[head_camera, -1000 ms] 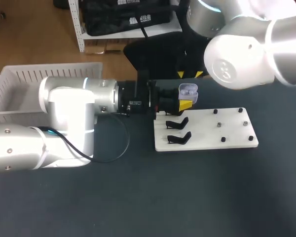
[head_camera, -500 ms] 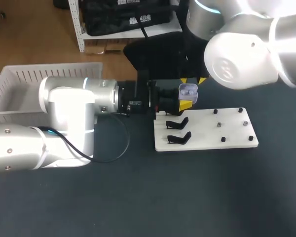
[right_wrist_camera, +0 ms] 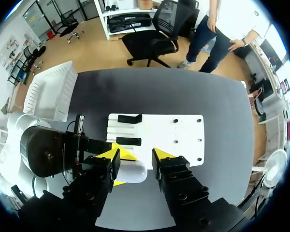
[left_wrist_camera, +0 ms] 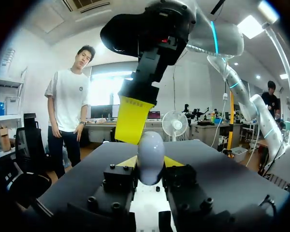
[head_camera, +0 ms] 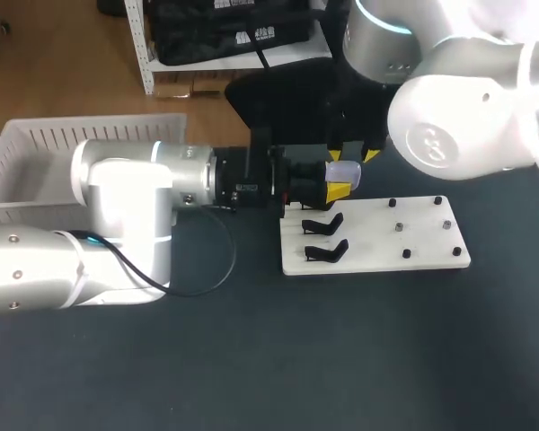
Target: Pick up each earbud case from the left stands, insert the matching earbuds, close the lid, and place the case in the box.
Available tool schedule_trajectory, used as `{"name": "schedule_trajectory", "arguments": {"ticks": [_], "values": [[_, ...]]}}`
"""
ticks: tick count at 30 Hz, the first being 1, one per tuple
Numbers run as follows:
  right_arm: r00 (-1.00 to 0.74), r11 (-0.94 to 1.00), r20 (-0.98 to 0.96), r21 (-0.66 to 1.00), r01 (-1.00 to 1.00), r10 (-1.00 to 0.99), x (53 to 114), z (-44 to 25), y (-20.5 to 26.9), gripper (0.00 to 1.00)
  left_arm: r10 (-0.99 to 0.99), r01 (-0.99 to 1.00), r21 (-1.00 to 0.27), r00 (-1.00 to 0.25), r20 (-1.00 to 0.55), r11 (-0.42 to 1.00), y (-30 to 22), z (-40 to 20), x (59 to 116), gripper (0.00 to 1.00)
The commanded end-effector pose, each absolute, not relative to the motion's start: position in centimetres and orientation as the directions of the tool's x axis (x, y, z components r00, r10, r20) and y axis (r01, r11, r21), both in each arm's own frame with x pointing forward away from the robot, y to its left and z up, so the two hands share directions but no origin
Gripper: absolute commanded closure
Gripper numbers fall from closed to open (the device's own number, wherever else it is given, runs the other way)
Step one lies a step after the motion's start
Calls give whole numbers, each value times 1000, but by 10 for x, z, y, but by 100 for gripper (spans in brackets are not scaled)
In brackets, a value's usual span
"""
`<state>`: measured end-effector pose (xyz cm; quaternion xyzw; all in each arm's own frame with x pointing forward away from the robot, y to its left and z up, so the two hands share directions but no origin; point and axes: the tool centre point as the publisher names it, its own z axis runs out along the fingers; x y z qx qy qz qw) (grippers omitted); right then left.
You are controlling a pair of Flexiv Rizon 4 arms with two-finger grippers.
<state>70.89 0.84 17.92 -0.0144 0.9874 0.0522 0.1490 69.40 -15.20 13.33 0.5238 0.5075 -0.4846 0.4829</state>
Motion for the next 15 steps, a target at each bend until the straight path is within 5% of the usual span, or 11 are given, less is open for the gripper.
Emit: {"name": "schedule_trajectory", "arguments": {"ticks": [1, 5, 9, 15], "values": [[-923, 986, -377, 168, 17, 80, 700, 191, -10, 45, 60, 1000, 18, 19, -998, -12, -152, 133, 693, 100], [-869, 957, -445, 271, 98, 215, 691, 210, -36, 14, 53, 998, 61, 59, -997, 32, -130, 147, 699, 100], [-827, 933, -474, 326, 154, 302, 677, 214, -59, 0, 81, 983, 153, 145, -986, 102, -81, 177, 710, 100], [-830, 920, -437, 333, 208, 346, 654, 193, -69, 0, 182, 945, 243, 206, -962, 218, 17, 199, 736, 100]]}}
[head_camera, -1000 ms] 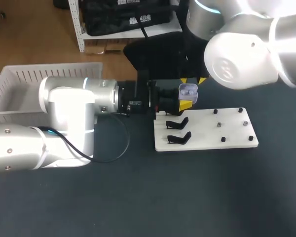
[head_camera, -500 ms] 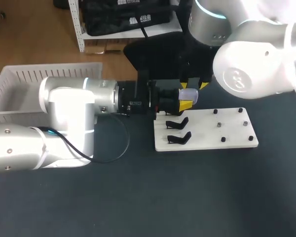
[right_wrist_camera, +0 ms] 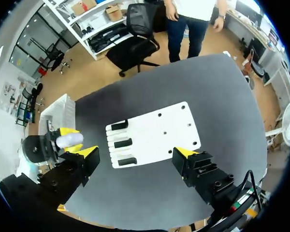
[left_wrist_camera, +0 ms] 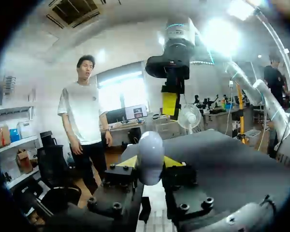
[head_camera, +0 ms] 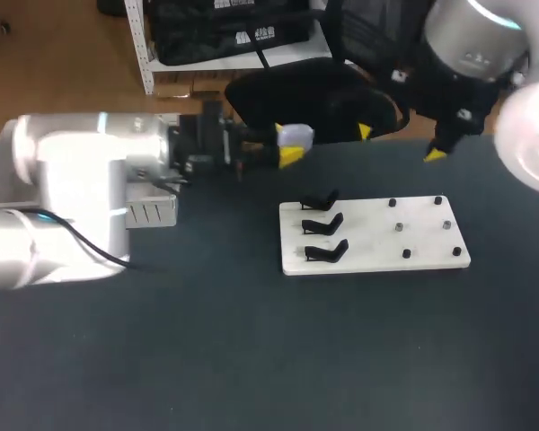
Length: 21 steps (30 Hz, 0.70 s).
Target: Pick up each earbud case from the left stands, insert the matching earbuds, close the lid, and place the case in the box.
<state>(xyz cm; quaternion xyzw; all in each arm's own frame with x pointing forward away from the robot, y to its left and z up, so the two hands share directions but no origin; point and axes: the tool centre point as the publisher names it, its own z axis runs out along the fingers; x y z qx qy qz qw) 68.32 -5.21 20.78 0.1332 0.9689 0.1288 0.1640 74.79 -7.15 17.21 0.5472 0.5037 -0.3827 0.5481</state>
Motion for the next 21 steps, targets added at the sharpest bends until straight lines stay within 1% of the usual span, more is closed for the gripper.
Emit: {"name": "schedule_trajectory", "arguments": {"ticks": [1, 3, 5, 6, 7, 9, 11, 15, 18, 21], "values": [[-830, 915, -428, 339, 218, 357, 650, 190, -69, 0, 178, 942, 249, 212, -961, 226, 33, 199, 741, 100], [-837, 914, -416, 342, 219, 356, 643, 183, -66, 0, 229, 934, 245, 187, -955, 259, 64, 197, 749, 100], [-843, 908, -400, 359, 218, 361, 636, 176, -62, 0, 234, 929, 241, 178, -956, 280, 91, 190, 757, 100], [-843, 905, -397, 364, 218, 363, 633, 173, -60, 0, 248, 926, 227, 154, -957, 302, 105, 186, 761, 100], [-848, 904, -386, 366, 221, 364, 631, 169, -58, 0, 288, 924, 234, 146, -947, 303, 115, 182, 765, 100], [-853, 898, -366, 376, 229, 371, 626, 163, -54, 0, 287, 921, 218, 124, -950, 324, 136, 171, 774, 100], [-859, 897, -353, 374, 234, 371, 623, 158, -50, 0, 321, 918, 202, 88, -943, 341, 149, 159, 781, 100], [-867, 895, -334, 379, 235, 369, 619, 154, -42, 0, 298, 906, 159, 37, -954, 394, 168, 127, 794, 100], [-872, 896, -325, 377, 235, 366, 618, 153, -37, 0, 287, 885, 102, -37, -957, 454, 181, 102, 802, 100], [-879, 901, -315, 365, 235, 357, 617, 152, -33, 0, 269, 877, 72, -67, -961, 476, 188, 85, 810, 100]]}}
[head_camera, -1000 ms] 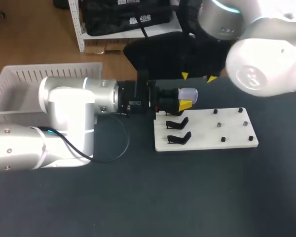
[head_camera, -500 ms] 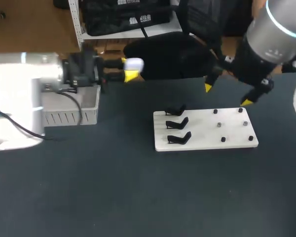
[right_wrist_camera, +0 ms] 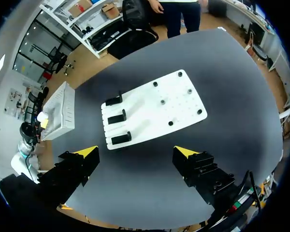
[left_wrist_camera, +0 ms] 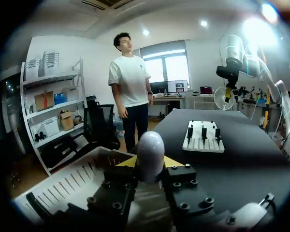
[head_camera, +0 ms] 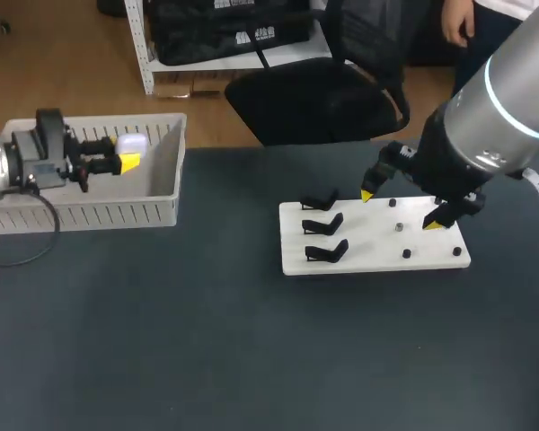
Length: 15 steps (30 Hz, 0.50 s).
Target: Pick up each earbud case from the left stands, insert the matching earbuds, close the lid, and place the case in the box.
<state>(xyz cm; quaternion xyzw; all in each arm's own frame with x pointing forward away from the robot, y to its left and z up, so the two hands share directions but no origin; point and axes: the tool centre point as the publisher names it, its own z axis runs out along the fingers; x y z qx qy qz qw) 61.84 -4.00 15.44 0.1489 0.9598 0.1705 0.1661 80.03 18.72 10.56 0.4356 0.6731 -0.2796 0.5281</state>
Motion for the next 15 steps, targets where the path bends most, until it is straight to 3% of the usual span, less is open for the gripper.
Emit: {"name": "schedule_trajectory", "arguments": {"ticks": [1, 2, 5, 6, 7, 15], "values": [[-880, 901, -314, 364, 235, 356, 617, 152, -32, 0, 261, 871, 57, -83, -962, 488, 190, 80, 812, 100], [-882, 901, -310, 364, 235, 356, 617, 152, -30, 0, 269, 875, 48, -95, -959, 483, 191, 75, 814, 98], [-884, 902, -309, 364, 232, 352, 617, 152, -26, 0, 274, 879, 17, -131, -953, 477, 194, 61, 820, 67], [-884, 902, -309, 365, 231, 351, 617, 151, -25, 0, 271, 874, -4, -155, -950, 486, 195, 57, 822, 14], [-882, 902, -313, 366, 229, 351, 618, 151, -24, 0, 269, 877, 0, -147, -952, 480, 196, 55, 823, 0], [-868, 850, -294, 471, 233, 401, 619, 150, -20, 0, 292, 873, 63, -93, -952, 483, 188, 80, 827, 0]]}}
